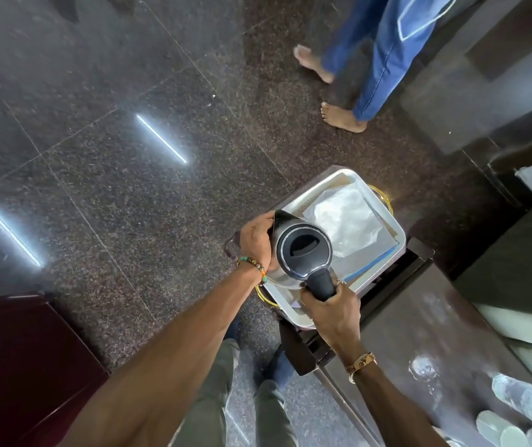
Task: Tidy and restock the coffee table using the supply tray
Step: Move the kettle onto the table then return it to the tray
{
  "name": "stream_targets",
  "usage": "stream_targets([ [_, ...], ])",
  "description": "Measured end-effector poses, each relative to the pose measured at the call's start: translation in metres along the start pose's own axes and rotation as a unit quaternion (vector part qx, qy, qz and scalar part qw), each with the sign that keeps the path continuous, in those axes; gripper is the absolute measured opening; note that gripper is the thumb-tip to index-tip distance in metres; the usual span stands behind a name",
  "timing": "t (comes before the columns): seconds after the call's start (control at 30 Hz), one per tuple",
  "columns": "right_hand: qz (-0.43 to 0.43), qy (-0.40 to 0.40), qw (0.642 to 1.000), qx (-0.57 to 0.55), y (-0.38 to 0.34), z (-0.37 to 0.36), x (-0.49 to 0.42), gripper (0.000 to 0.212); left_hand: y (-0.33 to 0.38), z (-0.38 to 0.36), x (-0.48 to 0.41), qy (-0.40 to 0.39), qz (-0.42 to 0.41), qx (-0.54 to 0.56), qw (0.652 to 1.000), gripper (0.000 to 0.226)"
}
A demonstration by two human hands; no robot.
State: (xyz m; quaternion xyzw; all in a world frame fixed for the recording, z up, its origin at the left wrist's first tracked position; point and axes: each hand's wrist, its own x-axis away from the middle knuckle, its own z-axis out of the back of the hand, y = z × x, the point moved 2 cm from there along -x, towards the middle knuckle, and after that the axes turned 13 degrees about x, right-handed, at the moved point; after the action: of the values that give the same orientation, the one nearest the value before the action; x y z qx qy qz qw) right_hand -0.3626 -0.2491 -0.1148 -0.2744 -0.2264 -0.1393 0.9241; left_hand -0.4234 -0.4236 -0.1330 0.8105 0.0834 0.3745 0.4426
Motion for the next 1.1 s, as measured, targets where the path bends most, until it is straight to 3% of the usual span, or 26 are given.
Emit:
stream_targets([
  [0.63, 0.019, -0.039, 0.999, 0.017, -0.004, 0.003, -0.001, 0.027, 0.001, 0.002, 0.003, 0.012, -0.011, -0.035, 0.999, 0.030],
  [0.73, 0.030, -0.066, 0.996, 0.050, -0.004, 0.007, -0.003, 0.026, -0.001, 0.009, 0.004, 0.013, -0.015, -0.095, 0.995, 0.023],
  [0.87, 0.058, -0.092, 0.989, 0.104, -0.007, 0.023, 0.004, 0.042, 0.006, 0.017, 0.019, 0.011, -0.007, -0.143, 0.990, 0.024],
  [1.1, 0.128, -0.037, 0.976, 0.174, 0.003, 0.077, 0.042, 0.075, 0.047, 0.019, 0.080, -0.063, -0.064, -0.311, 0.946, 0.039],
])
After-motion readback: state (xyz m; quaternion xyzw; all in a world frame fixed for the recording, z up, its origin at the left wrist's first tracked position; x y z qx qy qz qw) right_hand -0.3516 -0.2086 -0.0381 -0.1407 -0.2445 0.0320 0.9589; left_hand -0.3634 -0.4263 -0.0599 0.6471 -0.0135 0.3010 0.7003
